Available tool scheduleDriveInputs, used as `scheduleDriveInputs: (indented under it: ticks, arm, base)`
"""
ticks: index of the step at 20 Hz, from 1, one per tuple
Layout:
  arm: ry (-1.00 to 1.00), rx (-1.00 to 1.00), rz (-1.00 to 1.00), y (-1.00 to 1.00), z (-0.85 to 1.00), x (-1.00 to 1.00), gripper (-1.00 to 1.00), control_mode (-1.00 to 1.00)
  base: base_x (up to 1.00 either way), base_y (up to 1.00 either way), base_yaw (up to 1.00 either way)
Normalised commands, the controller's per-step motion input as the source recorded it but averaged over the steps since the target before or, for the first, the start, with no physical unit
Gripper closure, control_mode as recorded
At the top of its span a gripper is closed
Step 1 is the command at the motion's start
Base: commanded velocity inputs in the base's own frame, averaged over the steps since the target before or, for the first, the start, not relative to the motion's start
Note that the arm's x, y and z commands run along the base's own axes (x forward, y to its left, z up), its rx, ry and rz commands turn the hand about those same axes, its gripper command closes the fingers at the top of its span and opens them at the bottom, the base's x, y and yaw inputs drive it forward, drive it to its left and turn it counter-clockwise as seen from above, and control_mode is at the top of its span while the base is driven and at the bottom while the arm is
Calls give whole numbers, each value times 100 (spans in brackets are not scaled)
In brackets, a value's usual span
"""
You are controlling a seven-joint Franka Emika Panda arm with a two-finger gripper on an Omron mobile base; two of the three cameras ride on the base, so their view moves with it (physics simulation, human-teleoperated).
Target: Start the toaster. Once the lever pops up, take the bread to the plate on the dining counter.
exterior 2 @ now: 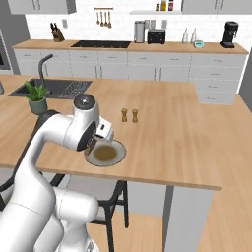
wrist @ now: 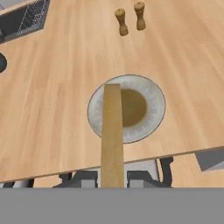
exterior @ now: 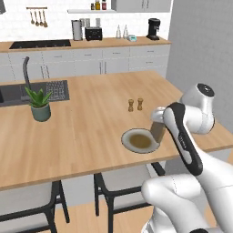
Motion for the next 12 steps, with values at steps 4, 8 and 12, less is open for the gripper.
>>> scheduleDriveInputs:
  ticks: [4, 8, 12]
  arm:
    - [0, 0, 0, 4, -38, 2, 100, -100]
    - [0, 0, 0, 6, -30, 13, 100, -100]
    - [0, 0, 0, 4, -28, 27, 100, -100]
  base:
    - [0, 0, 0]
    - [0, 0, 0]
    - [0, 0, 0]
